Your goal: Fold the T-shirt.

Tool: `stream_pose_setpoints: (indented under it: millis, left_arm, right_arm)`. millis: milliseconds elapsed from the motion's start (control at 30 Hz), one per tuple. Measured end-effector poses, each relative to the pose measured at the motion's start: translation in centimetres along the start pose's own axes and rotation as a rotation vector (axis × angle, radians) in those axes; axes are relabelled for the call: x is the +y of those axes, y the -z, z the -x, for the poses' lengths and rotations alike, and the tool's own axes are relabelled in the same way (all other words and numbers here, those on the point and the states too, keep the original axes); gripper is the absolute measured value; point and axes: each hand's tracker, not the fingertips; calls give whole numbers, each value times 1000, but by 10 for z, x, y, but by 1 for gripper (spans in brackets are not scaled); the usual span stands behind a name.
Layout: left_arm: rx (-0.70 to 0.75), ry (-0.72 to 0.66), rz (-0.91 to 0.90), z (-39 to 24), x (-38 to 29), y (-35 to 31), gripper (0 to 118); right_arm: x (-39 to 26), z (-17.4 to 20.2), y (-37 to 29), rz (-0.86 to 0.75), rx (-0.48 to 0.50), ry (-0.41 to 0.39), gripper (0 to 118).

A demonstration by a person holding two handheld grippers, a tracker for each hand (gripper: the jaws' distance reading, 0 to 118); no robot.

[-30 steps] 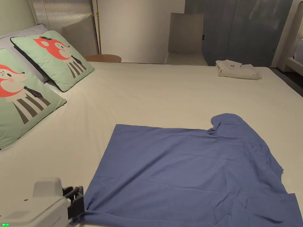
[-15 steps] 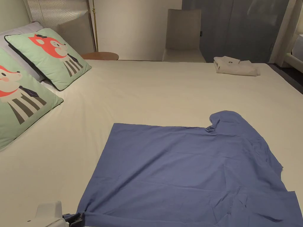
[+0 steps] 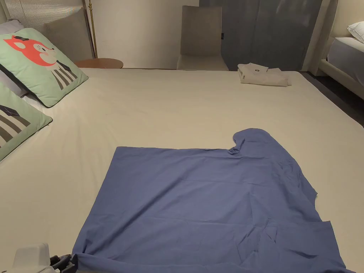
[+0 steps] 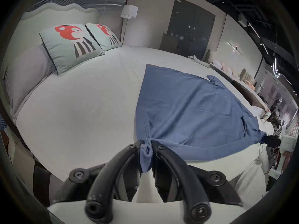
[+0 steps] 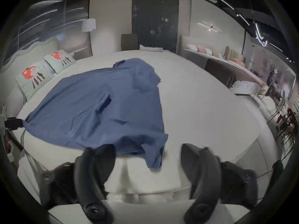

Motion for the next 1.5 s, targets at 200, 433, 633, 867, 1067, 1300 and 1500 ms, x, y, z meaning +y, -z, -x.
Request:
stream_pose_setpoints:
  millis: [200, 433, 633, 867, 1067, 1300, 1500]
  left_arm:
    - [-6, -28, -4, 2, 7, 0, 8]
    - [-25, -61, -44, -3, 37, -4, 8]
    - [-4, -83, -108, -16, 111, 20, 8]
    - [8, -101, -50, -28, 186, 109, 8]
    - [62, -125, 61, -32, 199, 175, 8]
    - [83, -125, 113, -28, 196, 207, 8]
    - [145, -92, 94, -28, 197, 204, 64]
  right_arm:
    - [3, -4, 3, -28, 49, 25, 6]
    - [34, -13, -13, -140, 75, 61, 4]
    - [103, -21, 8, -215, 35, 80, 4]
    - [171, -16, 95, -116, -6, 86, 4]
    - [193, -8, 169, -3, -39, 48, 4]
    - [196, -4, 211, 84, -80, -1, 4]
    - [193, -2, 208, 69, -143, -32, 25]
